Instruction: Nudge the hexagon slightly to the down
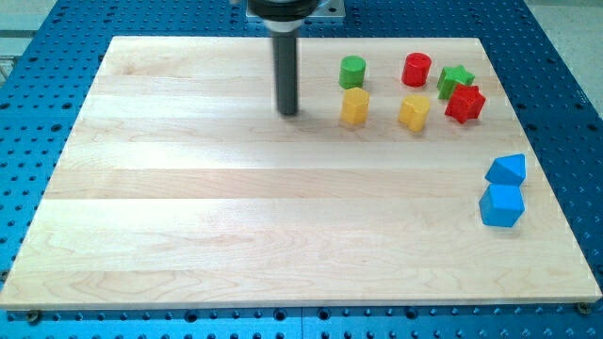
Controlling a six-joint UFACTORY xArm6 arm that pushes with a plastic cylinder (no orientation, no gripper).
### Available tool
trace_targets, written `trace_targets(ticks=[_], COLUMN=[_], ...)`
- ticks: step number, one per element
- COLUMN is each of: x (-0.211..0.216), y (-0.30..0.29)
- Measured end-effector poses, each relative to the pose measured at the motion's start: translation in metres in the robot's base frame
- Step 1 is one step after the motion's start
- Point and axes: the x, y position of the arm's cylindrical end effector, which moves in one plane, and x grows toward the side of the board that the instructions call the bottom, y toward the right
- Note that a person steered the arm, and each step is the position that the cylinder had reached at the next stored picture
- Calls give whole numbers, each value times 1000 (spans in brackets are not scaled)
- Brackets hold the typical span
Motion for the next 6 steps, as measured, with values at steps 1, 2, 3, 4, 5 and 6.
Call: trace_targets(ticks=[1,2,3,4,5,6], x=[0,-11,-24,-9,-11,-4], y=[47,45,64,61,40,-73])
